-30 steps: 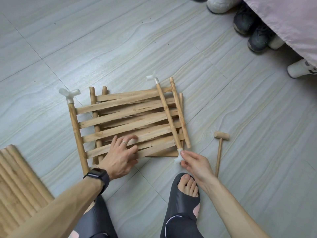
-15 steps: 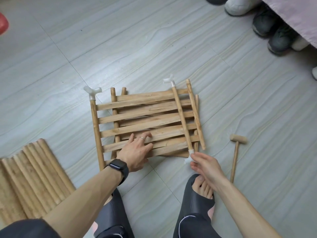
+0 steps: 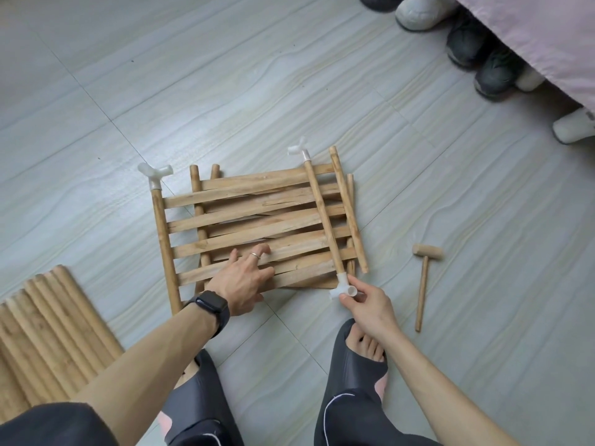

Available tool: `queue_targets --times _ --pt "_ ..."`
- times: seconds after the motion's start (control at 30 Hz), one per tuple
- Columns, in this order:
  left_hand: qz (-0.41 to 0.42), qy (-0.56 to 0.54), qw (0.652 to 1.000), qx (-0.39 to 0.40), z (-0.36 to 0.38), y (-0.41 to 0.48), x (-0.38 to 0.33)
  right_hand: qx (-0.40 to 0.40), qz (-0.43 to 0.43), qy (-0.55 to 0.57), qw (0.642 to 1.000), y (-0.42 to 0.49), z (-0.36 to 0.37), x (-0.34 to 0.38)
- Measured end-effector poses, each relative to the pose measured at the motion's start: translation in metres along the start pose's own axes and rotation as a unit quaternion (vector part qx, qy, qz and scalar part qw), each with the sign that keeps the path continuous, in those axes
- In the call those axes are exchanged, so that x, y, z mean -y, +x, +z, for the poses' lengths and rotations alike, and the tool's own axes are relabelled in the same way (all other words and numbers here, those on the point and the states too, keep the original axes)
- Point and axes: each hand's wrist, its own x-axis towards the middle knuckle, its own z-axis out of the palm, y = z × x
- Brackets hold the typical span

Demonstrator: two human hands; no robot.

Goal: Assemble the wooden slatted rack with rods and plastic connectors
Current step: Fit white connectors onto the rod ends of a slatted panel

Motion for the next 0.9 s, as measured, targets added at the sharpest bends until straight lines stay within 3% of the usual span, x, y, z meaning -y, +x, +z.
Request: queue_targets --times 0.33,0.63,0.77,0.9 --pt "0.005 0.018 1.0 -0.006 0.003 0.001 0.002 -0.053 -0.067 -0.133 0.987 -0.003 0.014 -0.007" --pt "0.008 0.022 1.0 -0.017 0.005 0.001 0.0 0.005 -0.067 -0.176 0.982 0.0 -0.005 0.0" --pt "0.011 0.043 0.999 -0.014 0.0 0.0 -0.001 0.06 -0.079 -0.293 0.951 -0.001 -0.019 0.023" --pt "0.001 0.085 0.996 0.035 -0.016 0.0 -0.008 0.037 -0.155 -0.368 0.916 -0.007 -0.022 0.072"
